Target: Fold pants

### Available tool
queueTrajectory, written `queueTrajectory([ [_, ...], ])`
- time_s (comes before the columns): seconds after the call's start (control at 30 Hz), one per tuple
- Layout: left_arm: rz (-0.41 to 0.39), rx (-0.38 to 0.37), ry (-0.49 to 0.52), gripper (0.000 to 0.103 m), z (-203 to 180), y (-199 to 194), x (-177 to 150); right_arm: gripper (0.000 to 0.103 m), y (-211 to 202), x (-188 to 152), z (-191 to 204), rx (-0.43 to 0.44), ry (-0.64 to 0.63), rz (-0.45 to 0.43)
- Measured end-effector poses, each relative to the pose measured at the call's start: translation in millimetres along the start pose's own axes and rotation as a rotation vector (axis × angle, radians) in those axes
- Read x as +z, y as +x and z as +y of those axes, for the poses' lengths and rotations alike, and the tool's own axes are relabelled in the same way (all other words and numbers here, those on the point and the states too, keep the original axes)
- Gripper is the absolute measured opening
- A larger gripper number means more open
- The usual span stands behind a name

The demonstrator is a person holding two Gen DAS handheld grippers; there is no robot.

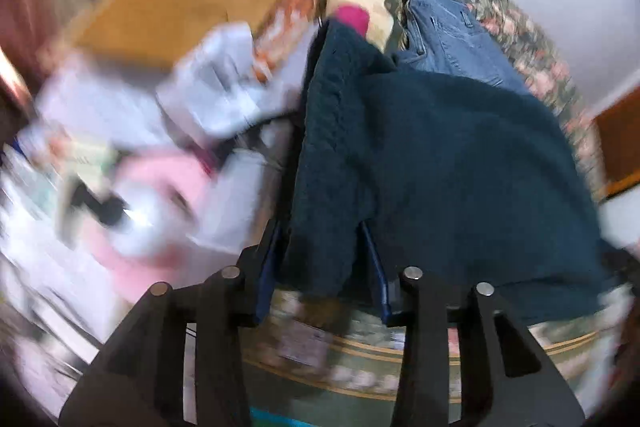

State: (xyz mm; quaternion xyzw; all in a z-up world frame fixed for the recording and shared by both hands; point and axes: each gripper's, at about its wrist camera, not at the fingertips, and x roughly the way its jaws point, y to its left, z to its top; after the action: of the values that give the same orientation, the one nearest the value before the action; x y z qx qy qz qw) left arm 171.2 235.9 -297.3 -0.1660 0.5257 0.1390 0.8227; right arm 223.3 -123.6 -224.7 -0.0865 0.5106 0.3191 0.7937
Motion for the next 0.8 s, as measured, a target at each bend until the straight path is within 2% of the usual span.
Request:
queueTrajectory([
  [0.03, -0.018, 0.040, 0.041, 0.040, -3, -2, 1, 0.040, -3, -5, 3, -0.002, -0.007, -0.005],
  [0.13, 0.019, 0.021, 0.030, 0.044, 5, -3, 5, 0.040, -10, -12, 12, 0.002, -0.035, -0.019],
  [0.17, 0.016, 0.049, 0.029, 0.044, 6, -6, 5, 0.040, -13, -14, 15, 0.000, -0.049, -0.025],
  [0.23, -0.018, 0.125, 0.044, 0.064, 3, -21, 7, 0.040, -18, -17, 23, 0.006, -0.067, -0.040],
  [0.33, -0.119, 0.141, 0.077, 0.065, -6, -54, 3, 0.040, -18, -18, 32, 0.029, -0.086, -0.047],
  [0.5, -0.145, 0.025, 0.182, 0.070, -42, -77, -9, 0.040, -8, -15, 51, 0.052, -0.146, -0.034],
  [0.7, -0.058, -0.020, 0.313, 0.071, -95, -39, -29, 0.040, 12, -19, 65, 0.043, -0.188, -0.005],
  [0.8, -0.023, -0.083, 0.365, 0.071, -115, -24, -38, 0.040, 11, -19, 64, 0.049, -0.199, -0.017],
])
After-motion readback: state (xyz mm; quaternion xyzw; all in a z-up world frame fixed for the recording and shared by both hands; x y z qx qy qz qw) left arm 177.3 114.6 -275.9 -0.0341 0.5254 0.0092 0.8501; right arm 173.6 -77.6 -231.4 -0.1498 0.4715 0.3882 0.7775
